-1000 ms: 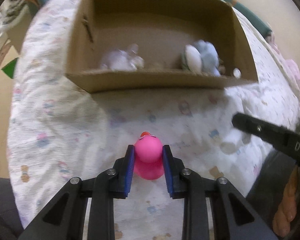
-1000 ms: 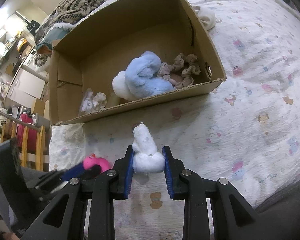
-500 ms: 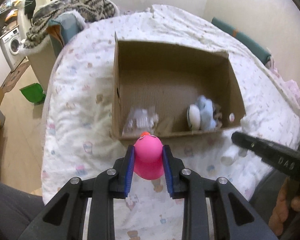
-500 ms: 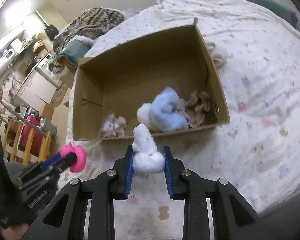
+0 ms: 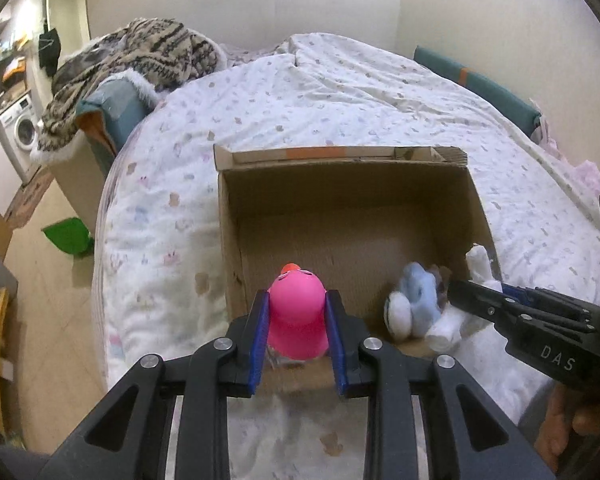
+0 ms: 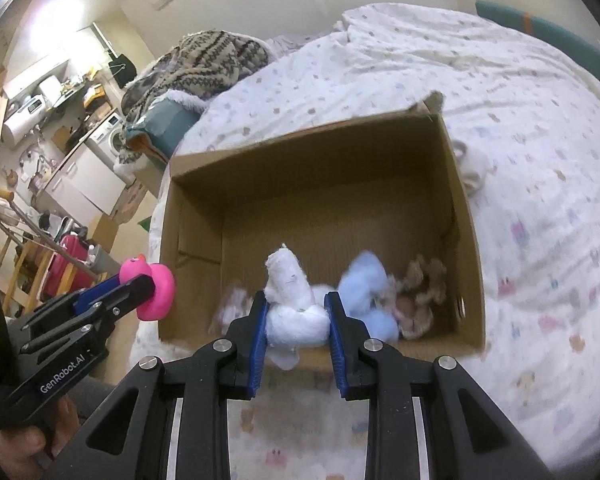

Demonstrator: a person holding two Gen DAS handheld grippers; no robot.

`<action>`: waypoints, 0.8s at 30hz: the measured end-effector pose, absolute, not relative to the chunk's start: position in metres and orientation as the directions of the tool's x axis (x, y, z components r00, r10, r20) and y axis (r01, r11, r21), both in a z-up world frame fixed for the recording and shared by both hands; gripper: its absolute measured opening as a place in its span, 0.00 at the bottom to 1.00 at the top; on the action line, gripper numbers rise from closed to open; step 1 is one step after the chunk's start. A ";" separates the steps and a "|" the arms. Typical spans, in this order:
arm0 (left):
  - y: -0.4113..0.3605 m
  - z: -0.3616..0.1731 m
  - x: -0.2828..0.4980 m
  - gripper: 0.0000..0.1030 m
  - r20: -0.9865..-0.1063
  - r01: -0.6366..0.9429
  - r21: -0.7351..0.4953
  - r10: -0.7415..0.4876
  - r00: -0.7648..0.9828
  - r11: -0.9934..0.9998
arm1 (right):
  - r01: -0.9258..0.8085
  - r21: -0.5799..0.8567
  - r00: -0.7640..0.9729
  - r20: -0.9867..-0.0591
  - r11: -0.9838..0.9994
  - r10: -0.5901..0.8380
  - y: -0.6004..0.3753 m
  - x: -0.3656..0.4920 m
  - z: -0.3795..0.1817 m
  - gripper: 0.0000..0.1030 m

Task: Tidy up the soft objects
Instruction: 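Carry the white cloth and pink duck over the box with both tools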

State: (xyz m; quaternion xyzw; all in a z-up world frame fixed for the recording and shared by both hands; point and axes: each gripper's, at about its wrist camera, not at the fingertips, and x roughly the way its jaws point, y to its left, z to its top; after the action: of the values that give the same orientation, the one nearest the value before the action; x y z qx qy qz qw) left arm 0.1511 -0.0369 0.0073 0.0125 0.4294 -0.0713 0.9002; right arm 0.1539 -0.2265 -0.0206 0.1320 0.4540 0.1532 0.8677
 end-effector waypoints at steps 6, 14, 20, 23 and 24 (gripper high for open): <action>-0.033 -0.019 0.163 0.24 -0.778 0.100 -0.031 -0.087 0.622 0.994 | -0.147 0.367 0.516 -0.764 0.918 0.388 -0.221 0.173 -0.045 0.29; -0.025 -0.045 0.175 0.24 -0.823 0.056 -0.072 -0.091 0.560 0.996 | -0.160 0.321 0.477 -0.802 0.933 0.358 -0.208 0.175 -0.072 0.29; -0.028 -0.051 0.178 0.24 -0.836 0.051 -0.070 -0.086 0.542 0.996 | -0.179 0.310 0.454 -0.816 0.934 0.358 -0.199 0.176 -0.079 0.29; -0.030 -0.053 0.178 0.24 -0.840 0.054 -0.064 -0.083 0.536 0.996 | -0.180 0.310 0.457 -0.814 0.934 0.358 -0.199 0.176 -0.078 0.29; -0.030 -0.054 0.178 0.24 -0.843 0.054 -0.062 -0.082 0.532 0.997 | -0.176 0.314 0.456 -0.814 0.933 0.360 -0.199 0.177 -0.078 0.29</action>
State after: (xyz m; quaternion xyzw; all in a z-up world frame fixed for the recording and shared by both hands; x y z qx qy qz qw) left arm 0.1783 -0.0302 -0.0545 -0.0142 0.4820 -0.0388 0.8752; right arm 0.1769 -0.1989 -0.0776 0.0925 0.4971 0.1582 0.8481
